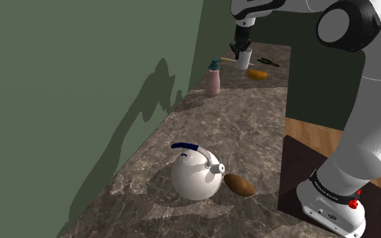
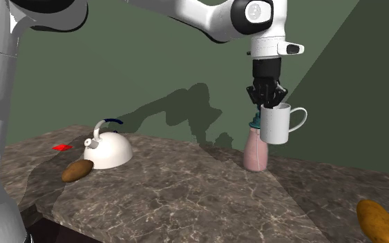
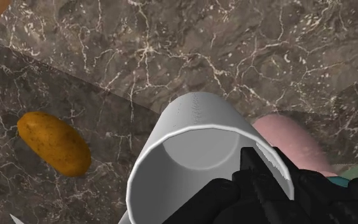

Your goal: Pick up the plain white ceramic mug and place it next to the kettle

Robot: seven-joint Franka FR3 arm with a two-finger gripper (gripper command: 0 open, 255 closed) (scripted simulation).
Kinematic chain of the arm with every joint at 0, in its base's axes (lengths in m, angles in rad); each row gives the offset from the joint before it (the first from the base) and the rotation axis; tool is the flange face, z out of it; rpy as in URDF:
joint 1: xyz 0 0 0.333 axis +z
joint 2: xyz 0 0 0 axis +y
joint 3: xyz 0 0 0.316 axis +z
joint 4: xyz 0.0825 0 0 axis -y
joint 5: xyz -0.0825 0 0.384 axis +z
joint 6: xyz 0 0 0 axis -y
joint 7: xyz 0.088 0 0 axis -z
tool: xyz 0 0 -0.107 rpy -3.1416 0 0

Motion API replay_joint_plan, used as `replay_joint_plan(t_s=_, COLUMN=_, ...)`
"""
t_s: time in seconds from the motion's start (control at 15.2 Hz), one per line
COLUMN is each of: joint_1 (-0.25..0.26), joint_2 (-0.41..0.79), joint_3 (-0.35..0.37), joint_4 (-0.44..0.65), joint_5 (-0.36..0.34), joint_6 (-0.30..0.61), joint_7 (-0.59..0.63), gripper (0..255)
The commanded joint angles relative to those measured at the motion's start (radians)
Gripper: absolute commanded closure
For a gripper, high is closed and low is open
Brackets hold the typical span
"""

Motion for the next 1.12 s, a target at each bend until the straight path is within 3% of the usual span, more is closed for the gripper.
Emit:
replay_joint_plan(t_s=0.0, joint_1=-0.002, joint_2=0.0, joint_3=-0.001, joint_4=0.031, joint_5=0.0, joint_6=-0.031, joint_7=-0.001, gripper=255)
replay_joint_plan(t_s=0.66, joint_1=-0.011, joint_2=0.015, joint_3=-0.003, joint_4=0.182, joint_5=0.003, joint_6=-0.167, joint_7=-0.002, gripper=255)
replay_joint_plan(t_s=1.06, joint_1=0.092, joint_2=-0.101, joint_3=0.034, joint_4=0.024, joint_5=-0.044, joint_6=-0.122, joint_7=0.132, gripper=255)
